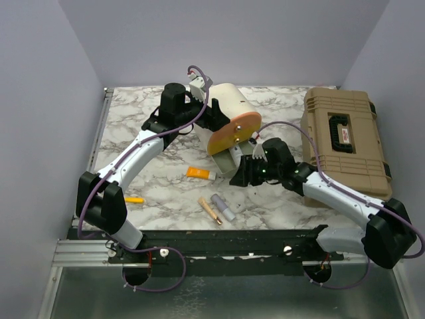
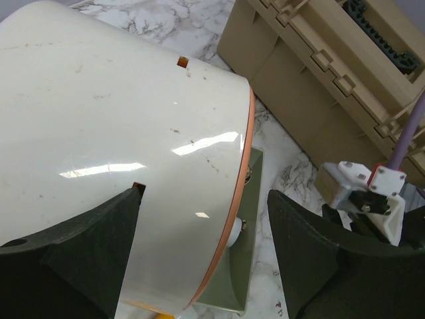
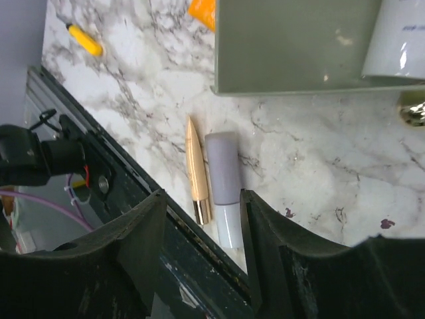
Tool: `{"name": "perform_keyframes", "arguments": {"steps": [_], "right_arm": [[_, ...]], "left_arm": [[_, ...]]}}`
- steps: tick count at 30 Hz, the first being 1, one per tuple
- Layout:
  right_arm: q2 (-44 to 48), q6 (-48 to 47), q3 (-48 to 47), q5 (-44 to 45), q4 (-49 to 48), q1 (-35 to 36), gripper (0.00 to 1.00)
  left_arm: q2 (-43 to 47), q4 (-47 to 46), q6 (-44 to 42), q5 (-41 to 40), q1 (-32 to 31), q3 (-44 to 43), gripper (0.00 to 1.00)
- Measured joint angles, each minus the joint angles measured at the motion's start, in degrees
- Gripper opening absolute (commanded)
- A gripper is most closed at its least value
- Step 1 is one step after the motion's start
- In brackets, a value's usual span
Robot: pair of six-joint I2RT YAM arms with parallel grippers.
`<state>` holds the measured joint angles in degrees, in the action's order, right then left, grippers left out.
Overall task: Organize the makeup
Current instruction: Pick up the makeup from the center of the board.
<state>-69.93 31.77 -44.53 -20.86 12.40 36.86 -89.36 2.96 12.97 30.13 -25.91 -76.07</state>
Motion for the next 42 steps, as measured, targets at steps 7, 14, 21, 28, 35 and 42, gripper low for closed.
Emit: {"name": "perform_keyframes", "arguments": {"steps": [7, 14, 21, 28, 35, 42], "right_arm": [[-5.4, -2.6, 0.7, 0.7, 0.1, 7.8, 0.52], [-11.5, -5.5, -1.8, 5.1, 3.3, 13.2, 0.48], [-13.6, -6.4, -4.5, 7.3, 4.5, 14.4, 0.48], [-15.1, -7.1, -4.8, 9.3, 4.8, 16.5, 0.49], [-15.1, -9.5, -0.8, 10.9, 4.0, 18.8, 0.46], [-18.5, -10.4, -1.0, 12.4, 3.7, 19.2, 0.44]], "left_arm": [[0.0, 0.0, 0.0, 0.0, 0.0, 0.0, 0.8], [0.0, 0.0, 0.0, 0.0, 0.0, 0.0, 0.8], [0.0, 0.0, 0.0, -0.1, 0.0, 0.0, 0.8], [0.0, 0.0, 0.0, -0.2, 0.0, 0.0, 0.79], [0.0, 0.0, 0.0, -0.2, 0.0, 0.0, 0.79], [0.0, 0.0, 0.0, -0.2, 0.0, 0.0, 0.79]]}}
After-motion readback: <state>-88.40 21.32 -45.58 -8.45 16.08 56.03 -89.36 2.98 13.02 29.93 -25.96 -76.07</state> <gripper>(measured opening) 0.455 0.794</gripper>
